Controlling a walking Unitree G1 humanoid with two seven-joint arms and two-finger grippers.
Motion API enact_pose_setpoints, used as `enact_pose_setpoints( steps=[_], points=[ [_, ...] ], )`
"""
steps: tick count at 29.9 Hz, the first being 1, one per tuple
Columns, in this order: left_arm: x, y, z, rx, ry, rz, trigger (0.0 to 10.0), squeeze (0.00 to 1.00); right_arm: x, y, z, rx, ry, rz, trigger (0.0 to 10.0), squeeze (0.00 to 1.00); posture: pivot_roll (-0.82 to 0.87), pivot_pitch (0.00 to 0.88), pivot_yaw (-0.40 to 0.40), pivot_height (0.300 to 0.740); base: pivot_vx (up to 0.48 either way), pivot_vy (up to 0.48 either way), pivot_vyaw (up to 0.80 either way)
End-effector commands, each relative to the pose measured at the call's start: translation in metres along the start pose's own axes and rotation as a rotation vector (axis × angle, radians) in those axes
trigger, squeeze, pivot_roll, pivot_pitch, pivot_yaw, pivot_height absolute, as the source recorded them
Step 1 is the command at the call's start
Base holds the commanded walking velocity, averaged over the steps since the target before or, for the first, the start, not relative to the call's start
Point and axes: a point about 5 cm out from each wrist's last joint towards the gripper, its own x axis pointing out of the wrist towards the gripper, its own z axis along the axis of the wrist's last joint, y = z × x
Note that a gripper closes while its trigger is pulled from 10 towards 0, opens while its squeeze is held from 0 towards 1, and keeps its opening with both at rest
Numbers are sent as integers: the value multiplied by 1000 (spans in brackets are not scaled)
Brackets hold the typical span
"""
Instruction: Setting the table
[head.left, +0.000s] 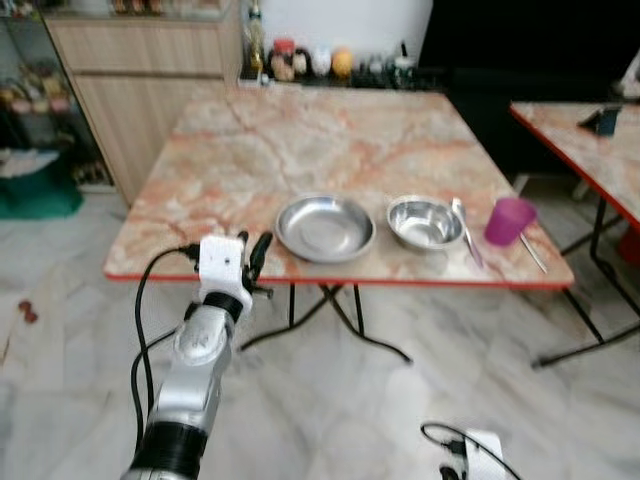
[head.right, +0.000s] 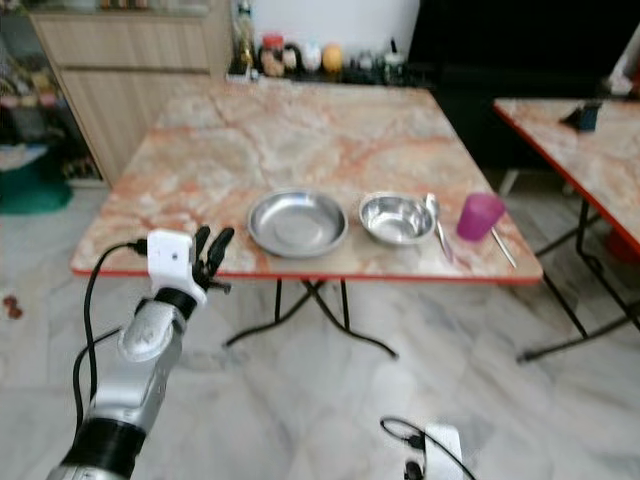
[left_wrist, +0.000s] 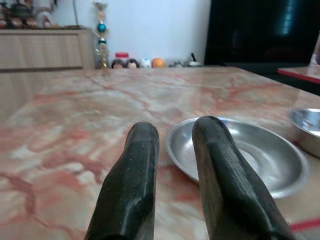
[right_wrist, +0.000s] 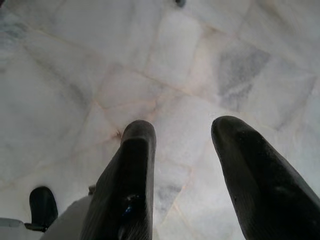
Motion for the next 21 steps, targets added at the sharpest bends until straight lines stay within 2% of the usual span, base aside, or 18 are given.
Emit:
enact_pose_setpoints(
  steps=[1, 18, 21],
  points=[
    [3, -1, 5, -13, -11, -5, 10000, 0, 1, 0, 5, 3, -14, -1, 10000, 0, 71, 0, -64, 724, 337, 0, 0],
    [4, -2, 6, -19, -9, -12, 10000, 0, 1, 1, 5, -2, -10, 8, 10000, 0, 75, 0, -65, 711, 329, 0, 0],
    [3, -4, 5, -26, -2, -37, 10000, 0, 1, 1, 5, -4, -9, 9, 10000, 0, 76, 0, -66, 711, 96, 0, 0]
  ],
)
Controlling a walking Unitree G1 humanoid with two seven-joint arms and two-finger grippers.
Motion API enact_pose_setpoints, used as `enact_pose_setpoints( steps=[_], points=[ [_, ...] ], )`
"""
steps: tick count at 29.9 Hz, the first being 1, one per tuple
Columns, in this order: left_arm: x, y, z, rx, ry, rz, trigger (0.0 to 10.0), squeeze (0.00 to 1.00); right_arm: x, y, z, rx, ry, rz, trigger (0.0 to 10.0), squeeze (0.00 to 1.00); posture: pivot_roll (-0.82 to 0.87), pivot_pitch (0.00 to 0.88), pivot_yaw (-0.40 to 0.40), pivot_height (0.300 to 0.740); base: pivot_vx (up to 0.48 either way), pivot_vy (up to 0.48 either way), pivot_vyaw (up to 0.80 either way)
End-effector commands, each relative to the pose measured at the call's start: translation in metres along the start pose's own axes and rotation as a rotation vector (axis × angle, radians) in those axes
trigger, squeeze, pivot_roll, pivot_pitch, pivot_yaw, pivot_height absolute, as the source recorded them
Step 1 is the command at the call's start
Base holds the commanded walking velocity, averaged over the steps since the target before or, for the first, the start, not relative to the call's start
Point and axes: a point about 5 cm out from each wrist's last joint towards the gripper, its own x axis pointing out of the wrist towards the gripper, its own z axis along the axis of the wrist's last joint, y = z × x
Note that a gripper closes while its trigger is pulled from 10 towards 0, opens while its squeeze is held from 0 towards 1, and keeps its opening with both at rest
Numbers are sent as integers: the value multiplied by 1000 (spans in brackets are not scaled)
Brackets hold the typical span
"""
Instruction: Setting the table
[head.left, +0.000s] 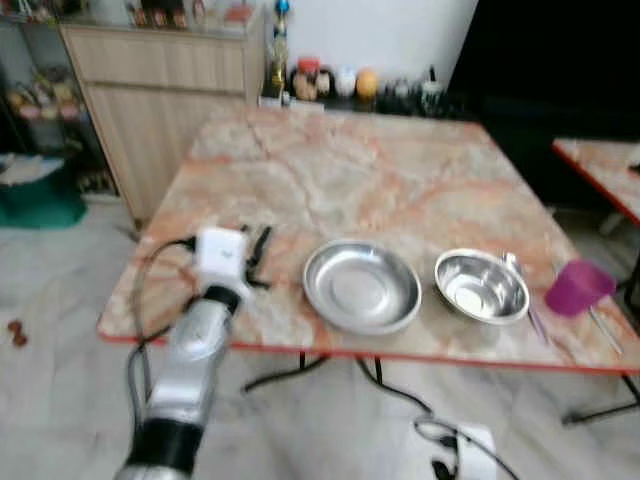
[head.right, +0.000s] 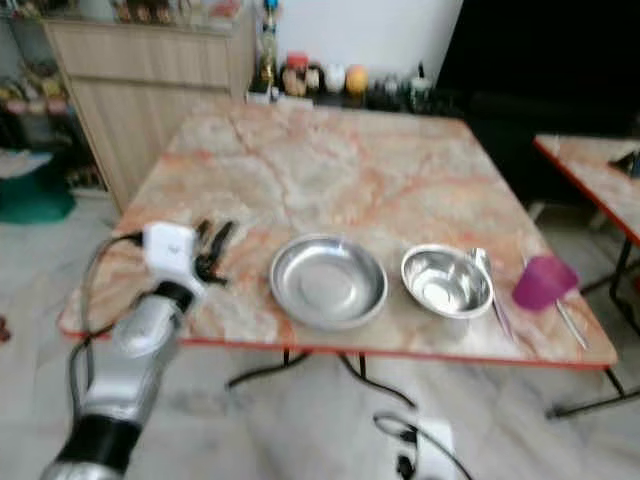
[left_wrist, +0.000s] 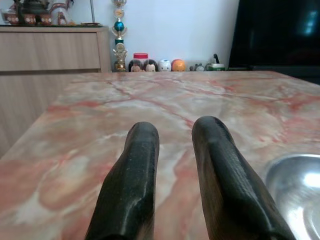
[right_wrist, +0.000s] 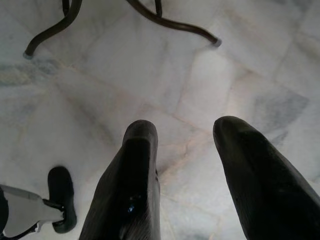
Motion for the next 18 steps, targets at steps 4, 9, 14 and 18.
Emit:
enact_pose_setpoints(
  steps=[4, 9, 14, 18],
  points=[
    [2, -17, 0, -63, 13, -59, 10000, 0, -1, -13, 0, -2, 0, -34, 10000, 0, 75, 0, -66, 711, 0, 0, 0],
    [1, -13, -4, -75, 37, -25, 10000, 0, -1, -13, 0, -2, 0, -34, 10000, 0, 76, 0, -67, 711, 0, 0, 0],
    [2, -8, -8, -55, 73, -3, 10000, 0, -1, -13, 0, -5, 0, -34, 10000, 0, 76, 0, -67, 711, 0, 0, 0],
    [1, -9, -10, -60, 84, -9, 10000, 1000, -1, -13, 0, -5, 1, -33, 10000, 0, 74, 0, -63, 711, 0, 0, 0]
  ],
)
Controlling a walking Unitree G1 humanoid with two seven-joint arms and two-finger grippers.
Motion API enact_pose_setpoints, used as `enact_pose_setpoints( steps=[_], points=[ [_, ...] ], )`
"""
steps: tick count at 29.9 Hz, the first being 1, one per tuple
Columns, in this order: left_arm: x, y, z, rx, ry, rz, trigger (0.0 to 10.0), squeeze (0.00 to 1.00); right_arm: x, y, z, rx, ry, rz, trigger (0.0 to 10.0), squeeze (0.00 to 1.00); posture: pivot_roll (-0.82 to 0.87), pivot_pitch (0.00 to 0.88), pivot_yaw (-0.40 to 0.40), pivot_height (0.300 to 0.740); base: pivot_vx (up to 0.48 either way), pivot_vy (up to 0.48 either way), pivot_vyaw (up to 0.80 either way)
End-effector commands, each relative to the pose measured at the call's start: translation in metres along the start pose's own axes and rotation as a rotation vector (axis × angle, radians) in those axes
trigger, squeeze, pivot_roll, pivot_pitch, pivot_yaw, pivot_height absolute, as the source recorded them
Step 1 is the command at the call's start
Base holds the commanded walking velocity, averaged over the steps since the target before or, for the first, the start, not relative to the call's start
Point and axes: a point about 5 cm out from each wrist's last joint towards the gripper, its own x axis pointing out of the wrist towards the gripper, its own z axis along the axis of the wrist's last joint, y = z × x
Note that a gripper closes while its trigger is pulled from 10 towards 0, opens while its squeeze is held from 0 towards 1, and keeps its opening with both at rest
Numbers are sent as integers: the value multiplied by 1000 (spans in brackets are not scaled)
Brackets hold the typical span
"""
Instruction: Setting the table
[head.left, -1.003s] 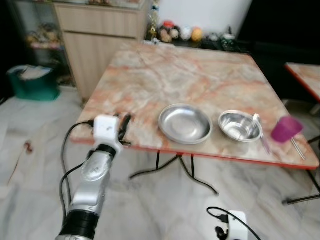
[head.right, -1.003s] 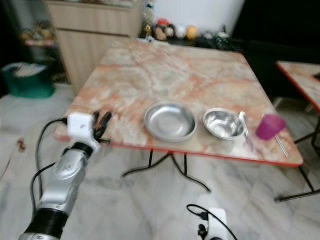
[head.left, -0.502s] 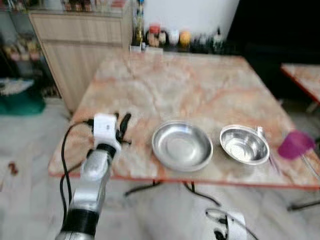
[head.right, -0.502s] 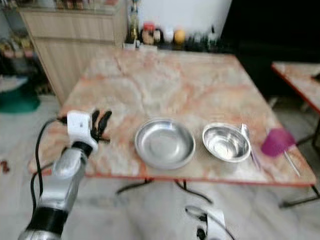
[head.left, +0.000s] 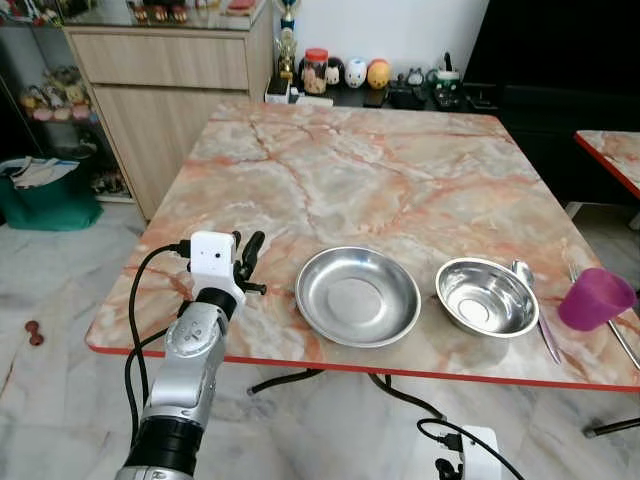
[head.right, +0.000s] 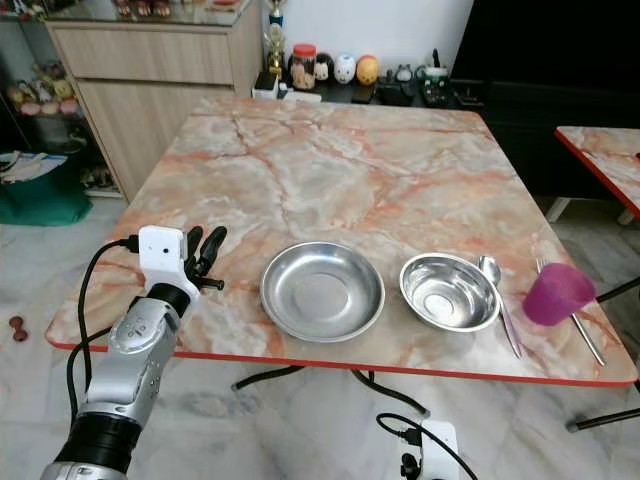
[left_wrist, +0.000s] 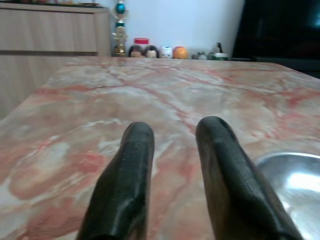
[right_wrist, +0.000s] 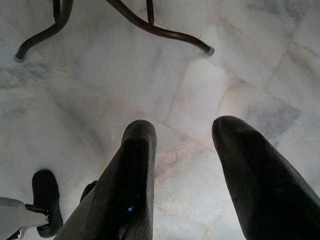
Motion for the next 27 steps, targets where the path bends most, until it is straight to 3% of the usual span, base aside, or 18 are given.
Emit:
enact_pose_setpoints(
  steps=[1, 12, 18, 19, 27],
  points=[
    [0, -3, -2, -4, 21, -12, 10000, 1000, -1, -3, -1, 4, 3, -9, 10000, 0, 74, 0, -63, 711, 0, 0, 0],
    [-3, -7, -3, -26, 55, -56, 10000, 1000, -1, -2, -3, 1, 7, -5, 10000, 0, 73, 0, -51, 711, 0, 0, 0],
    [-5, -5, -5, -28, 67, -47, 10000, 1000, -1, -3, -6, 59, 8, -43, 10000, 0, 71, 0, -47, 711, 0, 0, 0],
    [-5, -4, -5, -25, 69, -50, 10000, 0, -1, -3, -6, 70, 9, -48, 10000, 0, 71, 0, -46, 711, 0, 0, 0],
    [-3, -5, -5, -4, 77, -52, 10000, 0, -1, -3, -6, 71, 8, -47, 10000, 0, 67, 0, -43, 711, 0, 0, 0]
  ],
)
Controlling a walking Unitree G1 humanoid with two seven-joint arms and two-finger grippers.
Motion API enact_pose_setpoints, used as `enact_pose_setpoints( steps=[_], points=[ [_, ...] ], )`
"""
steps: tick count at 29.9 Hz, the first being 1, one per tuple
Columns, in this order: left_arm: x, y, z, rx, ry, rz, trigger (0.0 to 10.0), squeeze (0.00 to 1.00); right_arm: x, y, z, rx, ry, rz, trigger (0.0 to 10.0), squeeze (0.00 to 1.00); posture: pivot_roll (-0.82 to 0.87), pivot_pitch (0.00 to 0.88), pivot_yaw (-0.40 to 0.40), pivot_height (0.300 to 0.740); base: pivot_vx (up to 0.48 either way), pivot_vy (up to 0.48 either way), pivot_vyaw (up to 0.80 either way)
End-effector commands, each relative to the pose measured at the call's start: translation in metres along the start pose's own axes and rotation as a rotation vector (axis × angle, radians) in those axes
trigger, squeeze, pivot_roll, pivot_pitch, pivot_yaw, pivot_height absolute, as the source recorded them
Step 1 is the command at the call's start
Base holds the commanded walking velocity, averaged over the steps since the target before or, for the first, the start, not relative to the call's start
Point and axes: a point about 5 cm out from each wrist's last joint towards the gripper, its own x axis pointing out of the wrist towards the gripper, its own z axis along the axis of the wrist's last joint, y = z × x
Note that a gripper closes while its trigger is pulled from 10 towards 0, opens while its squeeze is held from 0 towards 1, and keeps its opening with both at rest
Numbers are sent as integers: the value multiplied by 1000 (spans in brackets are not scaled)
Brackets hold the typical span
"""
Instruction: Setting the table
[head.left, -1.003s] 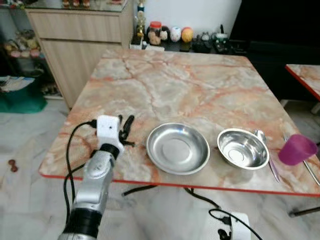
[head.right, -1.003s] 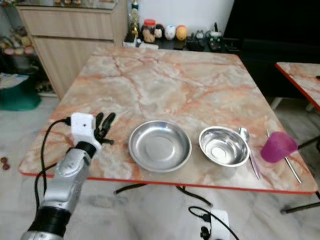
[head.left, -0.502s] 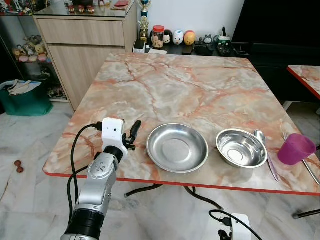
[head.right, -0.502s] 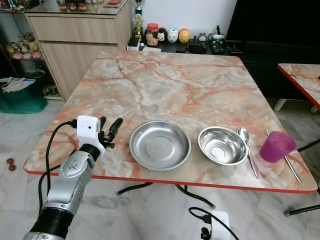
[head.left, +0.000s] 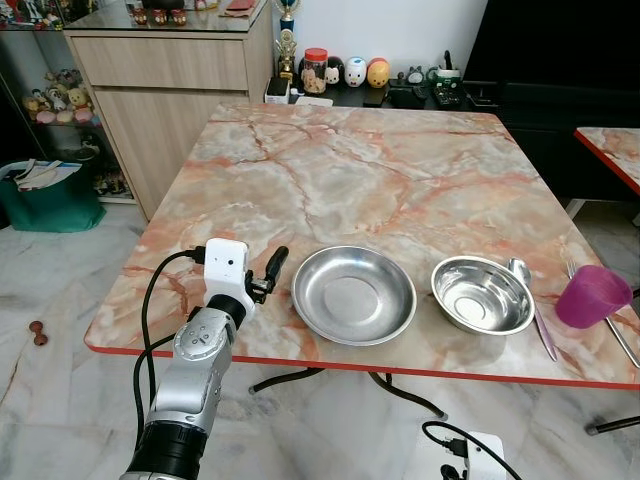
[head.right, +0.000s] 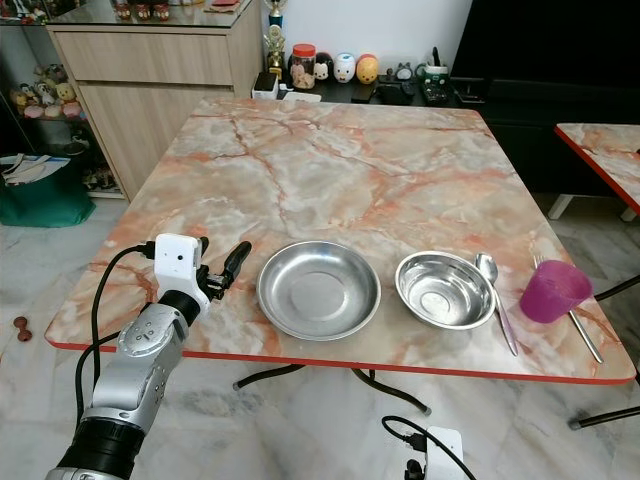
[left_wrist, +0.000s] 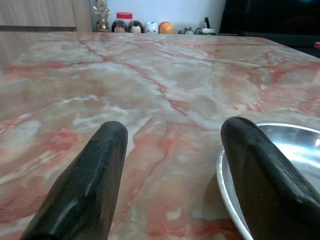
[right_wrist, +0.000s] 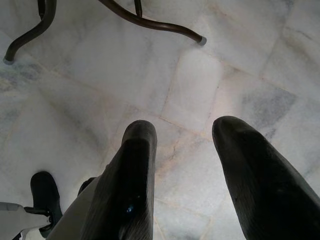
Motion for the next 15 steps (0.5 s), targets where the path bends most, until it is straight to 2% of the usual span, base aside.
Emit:
enact_pose_setpoints(
  steps=[1, 15],
  points=[
    [1, 0, 3, 10, -3, 7, 10000, 0, 0, -1, 1, 23, -4, -9, 10000, 0, 65, 0, -45, 711, 0, 0, 0],
    [1, 0, 3, 7, -3, 10, 10000, 0, 0, -2, 3, 4, -5, -4, 10000, 0, 71, 0, -54, 711, 0, -253, 0]
  ],
)
